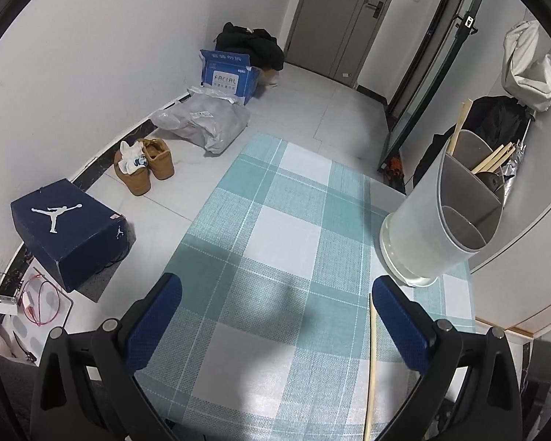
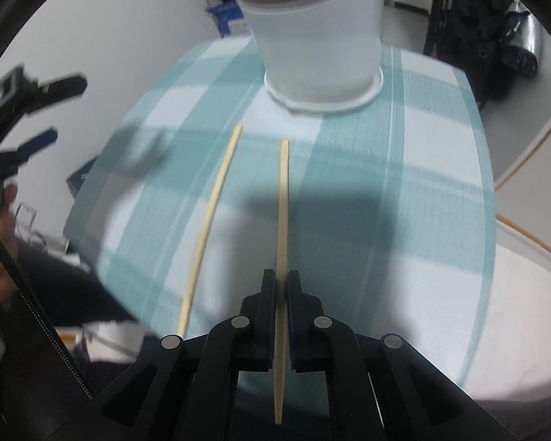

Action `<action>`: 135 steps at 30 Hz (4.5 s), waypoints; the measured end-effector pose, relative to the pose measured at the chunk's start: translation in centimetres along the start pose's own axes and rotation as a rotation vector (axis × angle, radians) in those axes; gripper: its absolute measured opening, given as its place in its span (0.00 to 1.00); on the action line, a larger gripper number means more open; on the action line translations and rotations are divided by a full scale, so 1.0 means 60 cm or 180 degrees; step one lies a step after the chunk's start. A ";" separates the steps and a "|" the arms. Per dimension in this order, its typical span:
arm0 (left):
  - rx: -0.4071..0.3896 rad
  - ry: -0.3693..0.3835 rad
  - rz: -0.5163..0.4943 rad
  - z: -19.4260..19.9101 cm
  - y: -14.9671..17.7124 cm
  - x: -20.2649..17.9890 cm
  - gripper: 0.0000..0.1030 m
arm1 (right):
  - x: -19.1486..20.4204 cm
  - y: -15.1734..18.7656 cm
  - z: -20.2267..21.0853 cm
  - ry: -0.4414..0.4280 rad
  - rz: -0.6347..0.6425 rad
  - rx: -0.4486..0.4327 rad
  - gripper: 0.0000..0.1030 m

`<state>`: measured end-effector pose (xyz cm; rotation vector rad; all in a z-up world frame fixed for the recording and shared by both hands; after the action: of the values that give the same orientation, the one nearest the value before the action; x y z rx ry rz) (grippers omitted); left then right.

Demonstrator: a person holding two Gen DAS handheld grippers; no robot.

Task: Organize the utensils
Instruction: 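Close the right gripper on a chopstick on the cloth and lift it, then hold the chopstick up with the right gripper while the left gripper grasps the last chopstick, then raise both held chopsticks up over the white holder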

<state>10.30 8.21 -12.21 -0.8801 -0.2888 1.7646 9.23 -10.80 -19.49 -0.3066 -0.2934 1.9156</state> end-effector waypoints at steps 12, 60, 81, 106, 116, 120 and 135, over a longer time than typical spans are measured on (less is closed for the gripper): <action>0.0043 -0.0082 -0.0021 -0.012 0.001 0.000 0.99 | 0.005 -0.033 0.001 -0.0038 0.0336 0.0010 0.14; 0.1058 -0.0286 -0.0836 -0.144 0.090 -0.118 0.41 | -0.199 -0.190 0.063 -0.1067 -0.1367 -0.1060 0.05; 0.0644 0.0076 -0.0379 -0.097 0.073 -0.146 0.03 | -0.171 -0.189 0.105 -0.0435 -0.0939 -0.1354 0.05; -0.0289 0.0513 -0.0484 0.014 -0.017 -0.190 0.02 | -0.129 -0.162 0.164 -0.0375 -0.0778 -0.1753 0.05; -0.0251 0.0518 -0.0672 0.035 -0.007 -0.204 0.02 | -0.116 -0.148 0.171 -0.0326 -0.0773 -0.1747 0.05; -0.0215 0.0529 -0.0701 0.040 -0.002 -0.204 0.02 | -0.111 -0.141 0.189 -0.0311 -0.0784 -0.1813 0.05; -0.0274 0.0670 -0.0855 0.077 -0.001 -0.218 0.02 | -0.081 -0.128 0.246 -0.0239 -0.0836 -0.2062 0.04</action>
<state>8.96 -2.47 -3.46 -1.0300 -0.3302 1.4083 12.48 -13.48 -2.66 -0.5901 -0.9611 1.5320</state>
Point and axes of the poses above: each gripper's, at about its wrist camera, not at the fingertips, and z roughly against the way its jaws point, x to its left, y to its underside, the point moved 9 cm from there along -z, roughly the way its jaws point, and after that the axes turned 12 degrees about y, right-handed, at the moved point
